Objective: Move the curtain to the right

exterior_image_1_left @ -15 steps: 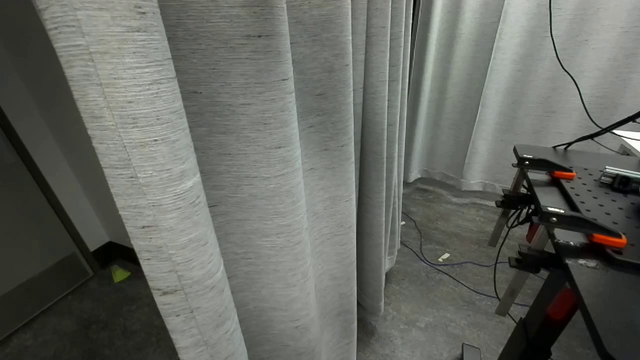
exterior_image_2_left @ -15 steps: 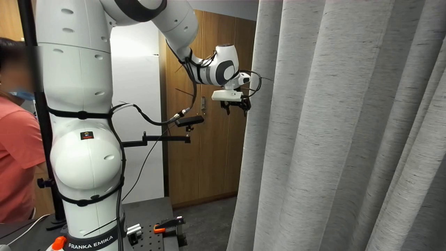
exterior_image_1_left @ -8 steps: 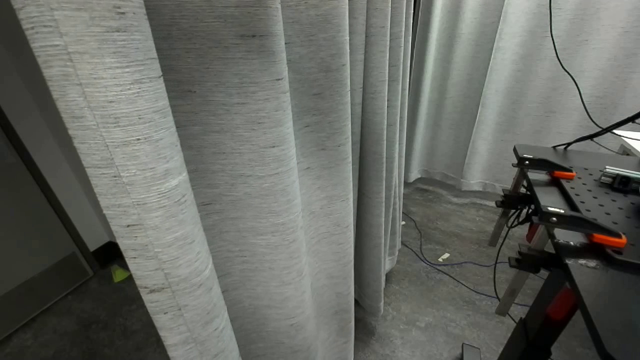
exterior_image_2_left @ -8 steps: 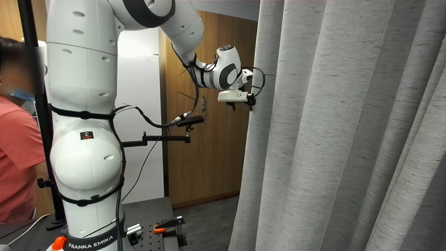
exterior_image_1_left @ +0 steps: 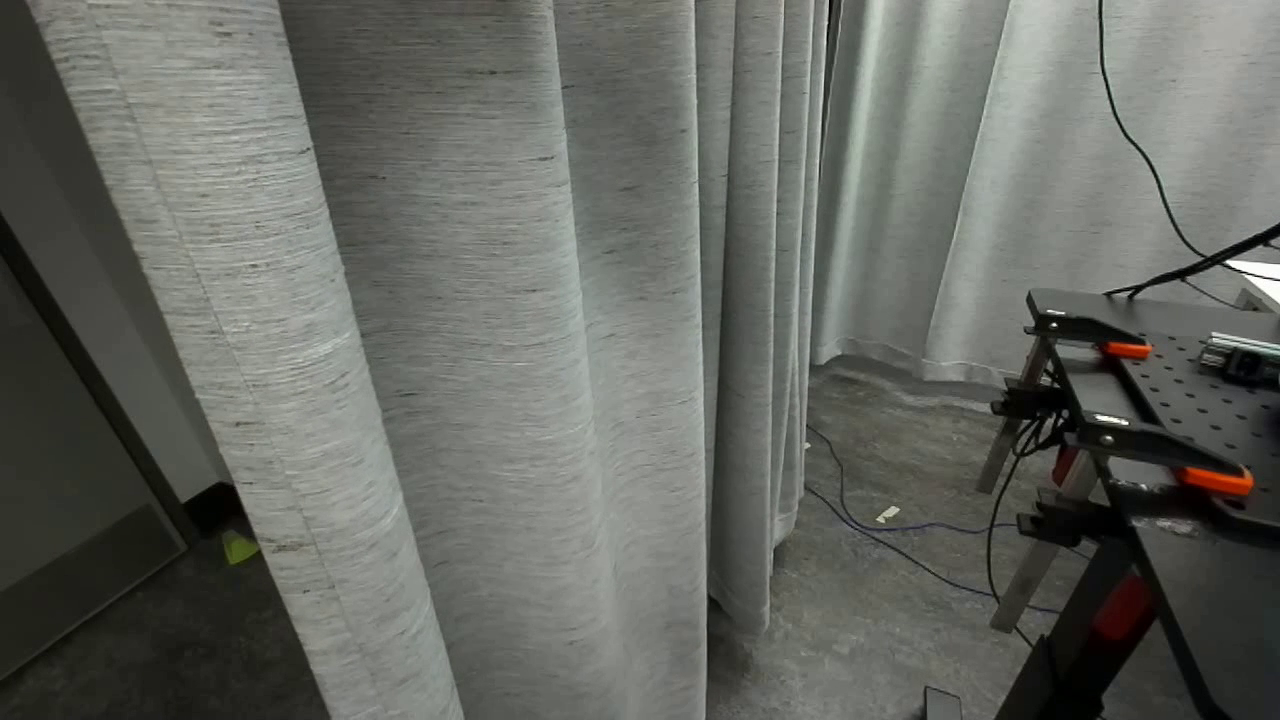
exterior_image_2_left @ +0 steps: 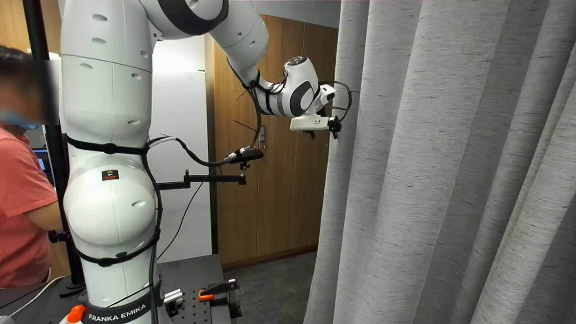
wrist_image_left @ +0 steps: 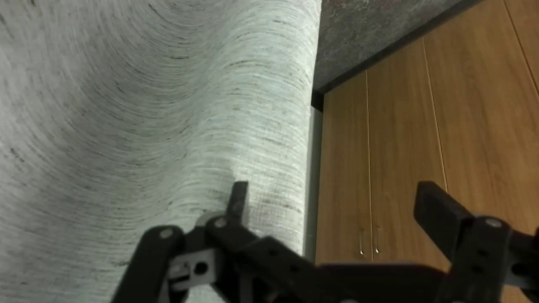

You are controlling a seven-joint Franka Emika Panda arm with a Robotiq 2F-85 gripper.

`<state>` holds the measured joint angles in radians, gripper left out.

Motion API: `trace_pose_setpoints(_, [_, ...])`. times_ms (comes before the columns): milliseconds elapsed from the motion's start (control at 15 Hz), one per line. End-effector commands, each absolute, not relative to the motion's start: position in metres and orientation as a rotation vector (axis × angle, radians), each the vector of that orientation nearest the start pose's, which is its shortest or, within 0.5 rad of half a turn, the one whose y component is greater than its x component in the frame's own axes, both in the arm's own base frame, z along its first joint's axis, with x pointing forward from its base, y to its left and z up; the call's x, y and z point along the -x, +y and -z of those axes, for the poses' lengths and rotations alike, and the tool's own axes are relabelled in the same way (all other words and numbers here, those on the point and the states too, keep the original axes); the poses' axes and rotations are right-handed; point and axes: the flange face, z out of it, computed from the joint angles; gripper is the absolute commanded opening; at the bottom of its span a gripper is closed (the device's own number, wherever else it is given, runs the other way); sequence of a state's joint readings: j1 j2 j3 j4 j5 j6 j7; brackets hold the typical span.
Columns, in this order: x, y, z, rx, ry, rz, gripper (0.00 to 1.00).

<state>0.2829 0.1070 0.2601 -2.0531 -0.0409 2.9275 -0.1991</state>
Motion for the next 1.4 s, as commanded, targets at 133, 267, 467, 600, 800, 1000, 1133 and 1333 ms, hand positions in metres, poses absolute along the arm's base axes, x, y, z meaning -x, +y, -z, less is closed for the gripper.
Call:
trace_pose_setpoints(133, [-0.531,0.304,-0.490,2.585,-0.984,1.204,1.00])
trace_pose_setpoints(267, [-0.531,0.303,-0.491,2.584,-0.977,1.210,1.00])
trace_pose_setpoints(467, [-0.532,0.307,-0.491,2.575,-0.980,1.214,1.00])
trace_pose_setpoints(600, [-0.533,0.309,-0.494,2.561,-0.988,1.235,1.00])
trace_pose_setpoints(800, [-0.537,0.311,-0.504,2.521,-1.002,1.304,1.00])
trace_pose_setpoints(1000, [-0.543,0.316,-0.511,2.479,-1.017,1.366,1.00])
trace_pose_setpoints(1133, [-0.546,0.322,-0.512,2.459,-1.023,1.382,1.00])
trace_pose_setpoints(1333, [-0.552,0.332,-0.510,2.447,-1.044,1.393,1.00])
